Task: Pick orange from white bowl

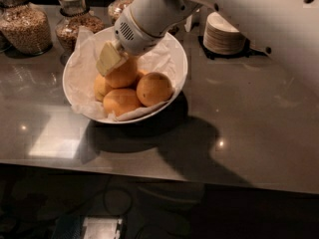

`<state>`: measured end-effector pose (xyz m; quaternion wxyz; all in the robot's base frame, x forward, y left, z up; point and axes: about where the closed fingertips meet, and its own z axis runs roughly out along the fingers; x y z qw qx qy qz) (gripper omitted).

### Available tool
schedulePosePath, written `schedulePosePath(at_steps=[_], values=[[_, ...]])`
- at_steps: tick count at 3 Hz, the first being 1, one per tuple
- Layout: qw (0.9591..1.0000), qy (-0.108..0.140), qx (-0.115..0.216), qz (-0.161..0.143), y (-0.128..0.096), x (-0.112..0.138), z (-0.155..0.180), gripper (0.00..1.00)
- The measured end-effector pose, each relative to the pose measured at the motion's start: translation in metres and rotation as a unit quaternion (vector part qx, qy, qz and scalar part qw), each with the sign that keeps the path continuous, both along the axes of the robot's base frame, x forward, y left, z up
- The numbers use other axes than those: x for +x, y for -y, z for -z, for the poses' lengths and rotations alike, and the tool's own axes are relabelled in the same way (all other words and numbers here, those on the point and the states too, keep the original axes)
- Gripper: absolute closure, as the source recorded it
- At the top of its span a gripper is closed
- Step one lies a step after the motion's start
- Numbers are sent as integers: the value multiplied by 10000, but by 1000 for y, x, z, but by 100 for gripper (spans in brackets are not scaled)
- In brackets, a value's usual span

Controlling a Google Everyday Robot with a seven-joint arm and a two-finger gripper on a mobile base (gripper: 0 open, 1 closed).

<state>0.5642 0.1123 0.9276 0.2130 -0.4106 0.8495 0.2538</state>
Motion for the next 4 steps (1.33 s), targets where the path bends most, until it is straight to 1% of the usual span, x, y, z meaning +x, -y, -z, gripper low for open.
schedulePosePath(at_steps=[1,2,3,4], values=[[10000,0,0,-2,0,0,0,89],[9996,-55,69,-253,-2,-1,-4,100],[9954,-411,531,-691,29,9,0,100],[9933,-475,690,-798,35,13,0,100]])
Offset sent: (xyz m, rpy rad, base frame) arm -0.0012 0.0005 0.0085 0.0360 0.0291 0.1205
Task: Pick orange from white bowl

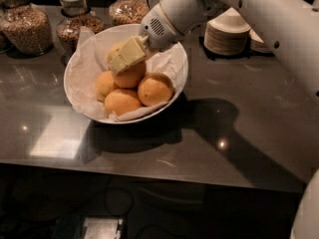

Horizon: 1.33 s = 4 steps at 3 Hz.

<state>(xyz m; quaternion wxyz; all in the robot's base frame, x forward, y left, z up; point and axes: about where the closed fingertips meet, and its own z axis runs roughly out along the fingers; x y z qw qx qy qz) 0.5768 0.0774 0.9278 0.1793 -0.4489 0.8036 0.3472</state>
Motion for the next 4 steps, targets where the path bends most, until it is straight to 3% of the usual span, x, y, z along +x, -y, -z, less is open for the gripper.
schedulePosePath(at_steps=[1,3,4], values=[[9992,-92,316,-235,5,-2,-2,100],[9989,-72,398,-246,3,-2,-4,100],[9910,84,1299,-307,9,11,-19,100]])
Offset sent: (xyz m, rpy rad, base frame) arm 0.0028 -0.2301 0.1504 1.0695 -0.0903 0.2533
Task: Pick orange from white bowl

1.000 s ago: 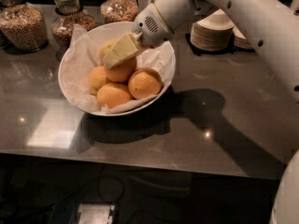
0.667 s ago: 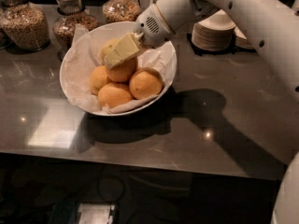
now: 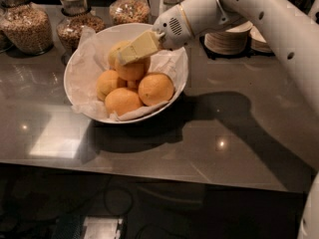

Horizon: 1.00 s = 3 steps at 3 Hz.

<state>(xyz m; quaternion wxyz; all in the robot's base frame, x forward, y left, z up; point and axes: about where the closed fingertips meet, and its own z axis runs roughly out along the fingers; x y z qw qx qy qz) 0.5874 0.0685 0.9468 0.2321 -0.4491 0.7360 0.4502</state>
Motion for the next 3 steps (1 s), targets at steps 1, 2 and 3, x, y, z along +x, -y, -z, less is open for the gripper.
schedulePosePath(at_steps=[1,2,3], values=[[9980,151,585,-187,9,-14,-22,100],[9980,152,585,-187,9,-14,-22,100],[9967,596,554,15,35,-38,-60,100]])
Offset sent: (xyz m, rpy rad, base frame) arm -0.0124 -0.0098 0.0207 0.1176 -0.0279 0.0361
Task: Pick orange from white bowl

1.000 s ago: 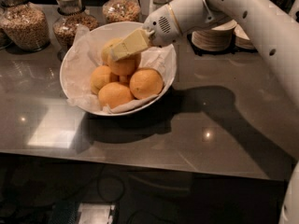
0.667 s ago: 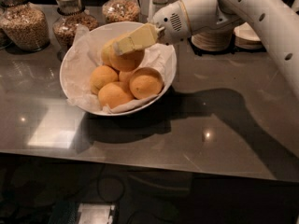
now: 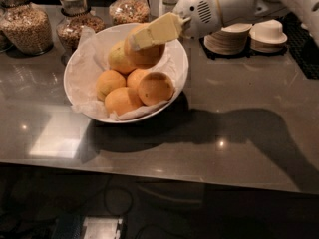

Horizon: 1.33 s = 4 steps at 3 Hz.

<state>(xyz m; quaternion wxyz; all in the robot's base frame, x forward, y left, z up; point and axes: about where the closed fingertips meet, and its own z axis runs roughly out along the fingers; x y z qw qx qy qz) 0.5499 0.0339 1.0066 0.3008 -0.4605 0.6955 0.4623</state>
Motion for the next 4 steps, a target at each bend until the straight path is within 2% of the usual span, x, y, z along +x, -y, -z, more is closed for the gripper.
schedulePosePath(at_steps=[1,2,3,4], values=[[9963,725,259,389,34,-46,-59,100],[9892,1069,720,697,82,-78,-95,100],[9879,1076,734,848,96,-81,-97,100],[9879,1079,724,846,95,-82,-97,100]])
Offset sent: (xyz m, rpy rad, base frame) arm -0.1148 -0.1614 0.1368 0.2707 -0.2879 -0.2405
